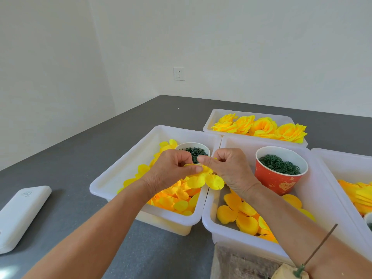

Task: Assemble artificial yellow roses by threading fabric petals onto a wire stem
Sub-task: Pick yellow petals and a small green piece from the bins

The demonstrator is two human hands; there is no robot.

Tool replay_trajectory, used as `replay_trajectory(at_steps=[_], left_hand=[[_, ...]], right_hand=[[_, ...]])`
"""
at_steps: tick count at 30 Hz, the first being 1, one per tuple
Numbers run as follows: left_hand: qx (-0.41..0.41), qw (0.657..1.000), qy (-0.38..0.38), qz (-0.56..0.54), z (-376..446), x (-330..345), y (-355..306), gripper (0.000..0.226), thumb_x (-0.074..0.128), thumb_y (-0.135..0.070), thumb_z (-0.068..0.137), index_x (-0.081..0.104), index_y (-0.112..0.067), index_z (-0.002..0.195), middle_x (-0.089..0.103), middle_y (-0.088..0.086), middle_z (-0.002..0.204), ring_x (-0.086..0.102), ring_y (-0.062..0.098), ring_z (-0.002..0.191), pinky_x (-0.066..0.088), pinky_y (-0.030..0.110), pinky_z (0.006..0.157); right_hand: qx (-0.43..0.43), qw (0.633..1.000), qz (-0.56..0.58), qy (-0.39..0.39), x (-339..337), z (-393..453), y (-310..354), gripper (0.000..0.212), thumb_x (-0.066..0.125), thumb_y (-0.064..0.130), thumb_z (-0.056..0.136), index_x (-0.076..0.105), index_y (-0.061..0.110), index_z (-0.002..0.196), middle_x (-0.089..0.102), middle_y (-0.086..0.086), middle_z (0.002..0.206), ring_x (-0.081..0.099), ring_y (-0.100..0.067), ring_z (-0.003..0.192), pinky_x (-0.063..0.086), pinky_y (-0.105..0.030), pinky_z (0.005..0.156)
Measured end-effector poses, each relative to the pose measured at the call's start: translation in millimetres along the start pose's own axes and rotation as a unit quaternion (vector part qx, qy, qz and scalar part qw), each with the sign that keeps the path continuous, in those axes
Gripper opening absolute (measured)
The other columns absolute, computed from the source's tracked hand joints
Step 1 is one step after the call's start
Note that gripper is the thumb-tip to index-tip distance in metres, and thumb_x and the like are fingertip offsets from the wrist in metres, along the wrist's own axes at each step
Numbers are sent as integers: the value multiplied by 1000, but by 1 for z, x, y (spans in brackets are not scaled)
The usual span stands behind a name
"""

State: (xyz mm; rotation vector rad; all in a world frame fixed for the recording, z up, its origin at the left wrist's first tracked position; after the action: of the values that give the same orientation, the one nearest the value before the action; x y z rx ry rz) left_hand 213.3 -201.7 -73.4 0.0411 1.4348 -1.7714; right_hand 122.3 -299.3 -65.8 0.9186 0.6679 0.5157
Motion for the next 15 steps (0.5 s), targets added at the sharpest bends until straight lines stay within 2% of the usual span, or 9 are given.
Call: replay_trajectory(at_steps=[2,4,5,9,11,13,15], left_hand=[[-8,999,-34,-30,1,-9,0,35,71,-13,81,47,-6,57,39,4,52,34,6,45,31,16,46],[-18,993,-80,-88,1,-20,2,33,68,-14,83,49,3,61,39,4,53,37,10,49,35,19,48],[-19,989,-98,-107,0,-24,3,33,67,-14,84,49,4,62,40,4,53,38,11,50,37,21,48],[-8,981,-154,-121,-3,-36,0,29,65,-12,85,51,-3,62,44,-2,48,38,3,42,36,13,42],[-2,979,-172,-113,-5,-40,-1,29,65,-12,85,51,-4,61,44,0,49,39,4,44,37,13,42],[3,980,-168,-108,-5,-39,-2,28,66,-13,85,53,-4,62,46,0,49,41,3,44,38,14,43],[10,984,-156,-89,-4,-37,-3,28,67,-15,84,55,0,64,47,5,52,42,5,45,40,15,44]], right_hand=[[24,998,49,8,-1,0,0,46,71,38,75,48,18,41,40,8,37,39,-6,40,34,-15,44],[66,994,82,35,1,-1,-3,41,68,50,65,66,10,57,54,-1,46,48,-11,45,39,-18,45],[85,991,86,52,3,-2,-6,48,69,52,61,69,3,66,58,-5,49,50,-11,46,41,-18,46],[140,976,107,125,18,-9,-11,50,71,47,59,72,1,80,71,-10,68,55,-8,47,38,-17,42],[164,968,117,150,23,-12,-13,36,73,38,68,72,4,80,72,-7,69,55,-8,46,36,-16,40],[165,968,126,138,21,-11,-15,17,68,22,82,72,5,79,71,-3,65,54,-9,46,35,-16,38],[164,968,165,97,14,-8,-14,15,61,14,88,70,7,78,68,2,59,53,-9,46,34,-16,36]])
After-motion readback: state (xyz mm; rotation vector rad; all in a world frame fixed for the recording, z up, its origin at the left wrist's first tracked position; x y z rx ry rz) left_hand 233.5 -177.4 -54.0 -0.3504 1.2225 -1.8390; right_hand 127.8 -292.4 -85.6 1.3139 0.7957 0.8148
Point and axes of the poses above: each hand's wrist, its own z-axis towards the middle knuckle, its own x-axis out of the palm, y = z × x, the point moved 10 cm from there along z, towards the middle knuckle
